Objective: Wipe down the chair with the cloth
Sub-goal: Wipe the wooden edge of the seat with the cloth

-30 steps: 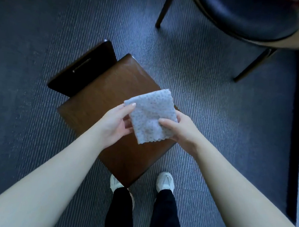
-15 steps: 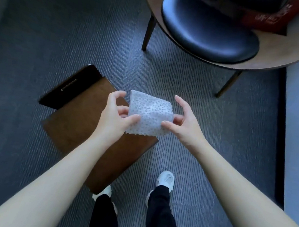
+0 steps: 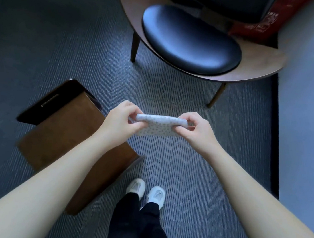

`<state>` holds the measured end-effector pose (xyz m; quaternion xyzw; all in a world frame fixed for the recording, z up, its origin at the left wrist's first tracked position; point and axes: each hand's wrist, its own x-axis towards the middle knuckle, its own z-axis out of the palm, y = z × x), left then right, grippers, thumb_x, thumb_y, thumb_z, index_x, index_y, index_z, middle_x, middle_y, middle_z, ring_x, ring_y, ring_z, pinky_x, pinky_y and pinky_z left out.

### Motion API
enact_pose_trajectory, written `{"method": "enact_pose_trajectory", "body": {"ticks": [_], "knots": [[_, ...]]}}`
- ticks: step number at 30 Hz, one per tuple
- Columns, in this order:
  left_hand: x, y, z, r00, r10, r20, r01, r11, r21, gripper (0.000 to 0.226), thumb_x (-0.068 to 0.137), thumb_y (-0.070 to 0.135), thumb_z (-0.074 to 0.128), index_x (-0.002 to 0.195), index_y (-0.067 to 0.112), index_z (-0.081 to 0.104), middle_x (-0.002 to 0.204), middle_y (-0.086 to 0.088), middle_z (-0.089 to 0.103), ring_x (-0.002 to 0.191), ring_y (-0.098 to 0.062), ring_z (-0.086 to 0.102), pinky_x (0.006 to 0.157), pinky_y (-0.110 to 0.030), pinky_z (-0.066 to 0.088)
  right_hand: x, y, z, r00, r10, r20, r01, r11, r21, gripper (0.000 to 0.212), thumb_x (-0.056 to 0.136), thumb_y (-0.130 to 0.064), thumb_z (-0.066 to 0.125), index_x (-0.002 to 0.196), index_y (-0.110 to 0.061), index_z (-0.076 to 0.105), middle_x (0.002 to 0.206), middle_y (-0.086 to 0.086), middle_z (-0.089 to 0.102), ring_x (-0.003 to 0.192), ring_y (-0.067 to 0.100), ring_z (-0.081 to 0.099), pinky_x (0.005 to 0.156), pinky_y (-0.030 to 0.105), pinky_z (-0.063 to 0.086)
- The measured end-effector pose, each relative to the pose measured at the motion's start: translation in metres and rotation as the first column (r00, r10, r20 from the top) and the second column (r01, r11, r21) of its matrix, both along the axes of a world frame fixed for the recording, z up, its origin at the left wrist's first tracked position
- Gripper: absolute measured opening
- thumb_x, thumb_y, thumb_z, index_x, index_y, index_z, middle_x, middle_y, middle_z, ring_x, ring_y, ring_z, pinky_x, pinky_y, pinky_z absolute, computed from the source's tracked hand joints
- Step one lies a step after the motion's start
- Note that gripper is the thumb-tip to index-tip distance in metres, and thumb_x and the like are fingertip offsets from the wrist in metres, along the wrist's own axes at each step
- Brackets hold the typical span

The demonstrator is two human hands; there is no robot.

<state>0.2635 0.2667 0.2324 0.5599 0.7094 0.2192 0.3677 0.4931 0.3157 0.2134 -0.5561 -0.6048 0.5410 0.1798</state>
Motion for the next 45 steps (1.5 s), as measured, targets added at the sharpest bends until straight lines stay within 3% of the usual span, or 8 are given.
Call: {"method": "enact_pose_trajectory", "body": {"ticks": [4,9,16,19,27,34,40,45], "knots": [[0.012,0.027,0.005,0.847,0.27,0.458,-0.17,0.954,-0.249,0.008,0.093,0.01,0.063,0.092,0.004,0.06,0.076,-0.004,0.067,0.07,-0.016,0.067,0.064,-0.028,0.057,0.003,0.024,0.004,0.96,-0.161,-0.227,0.099,0.959,-0.264,0.003,0.093,-0.011,0.063,0.093,-0.008,0.063,0.088,0.004,0.066,0.08,0.012,0.062,0.071,0.023,0.051],[0.007,0.076,-0.003,0.715,0.364,0.596,-0.14,0.911,-0.388,0.021,0.092,0.008,0.064,0.11,-0.001,0.06,0.094,-0.014,0.074,0.086,-0.027,0.073,0.078,-0.042,0.061,-0.006,0.076,0.003,0.947,-0.224,-0.229,0.154,0.945,-0.287,0.007,0.094,-0.013,0.063,0.097,-0.007,0.063,0.084,0.005,0.07,0.073,0.013,0.067,0.061,0.027,0.055],[-0.026,0.181,-0.015,0.912,0.075,0.402,-0.03,0.993,-0.117,0.019,0.083,-0.005,0.07,0.082,0.012,0.064,0.088,0.002,0.067,0.08,-0.002,0.064,0.074,-0.017,0.051,-0.016,0.183,-0.005,0.921,-0.201,-0.335,0.031,0.893,-0.449,0.024,0.1,-0.028,0.05,0.1,-0.009,0.064,0.106,0.009,0.067,0.093,0.016,0.061,0.076,0.028,0.053],[-0.039,0.222,-0.009,0.879,-0.01,0.477,0.016,1.0,-0.01,0.036,0.083,-0.005,0.067,0.074,0.03,0.067,0.113,0.002,0.061,0.106,-0.012,0.064,0.091,-0.023,0.05,-0.025,0.228,-0.007,0.863,-0.349,-0.365,0.033,0.76,-0.649,0.045,0.102,-0.042,0.036,0.093,-0.008,0.064,0.123,0.013,0.067,0.108,0.026,0.064,0.086,0.041,0.054],[-0.051,0.327,0.005,0.862,-0.171,0.478,0.21,0.977,-0.027,0.005,0.074,0.035,0.068,0.07,0.038,0.068,0.123,0.016,0.053,0.121,-0.009,0.052,0.109,-0.037,0.038,-0.059,0.333,-0.011,0.841,-0.017,-0.541,-0.401,0.652,-0.644,0.05,0.096,-0.04,0.044,0.13,-0.005,0.056,0.12,0.008,0.063,0.109,0.019,0.059,0.094,0.033,0.046],[-0.062,0.407,0.0,0.791,-0.031,0.61,0.152,0.977,-0.148,0.005,0.073,0.03,0.069,0.07,0.033,0.072,0.123,0.007,0.055,0.109,-0.002,0.06,0.09,-0.018,0.047,-0.073,0.425,-0.012,0.841,0.035,-0.539,-0.448,0.602,-0.661,0.016,0.1,-0.015,0.052,0.095,-0.01,0.065,0.084,-0.001,0.069,0.074,0.01,0.066,0.065,0.022,0.052],[-0.074,0.465,-0.012,0.609,0.502,0.614,-0.189,0.844,-0.503,0.019,0.098,0.013,0.051,0.115,0.017,0.06,0.103,-0.005,0.068,0.077,-0.017,0.07,0.061,-0.028,0.056,-0.097,0.478,-0.022,0.881,-0.11,-0.46,-0.277,0.67,-0.689,0.01,0.099,-0.01,0.052,0.103,-0.006,0.06,0.091,0.006,0.068,0.078,0.015,0.068,0.065,0.025,0.055],[-0.104,0.51,-0.026,0.763,0.477,0.435,-0.253,0.841,-0.478,0.02,0.091,0.011,0.066,0.111,0.01,0.063,0.096,-0.009,0.071,0.073,-0.014,0.072,0.059,-0.025,0.057,-0.128,0.512,-0.038,0.902,-0.13,-0.412,-0.199,0.722,-0.663,0.016,0.098,-0.015,0.055,0.11,-0.008,0.062,0.107,0.011,0.071,0.097,0.023,0.069,0.085,0.036,0.057]]}}
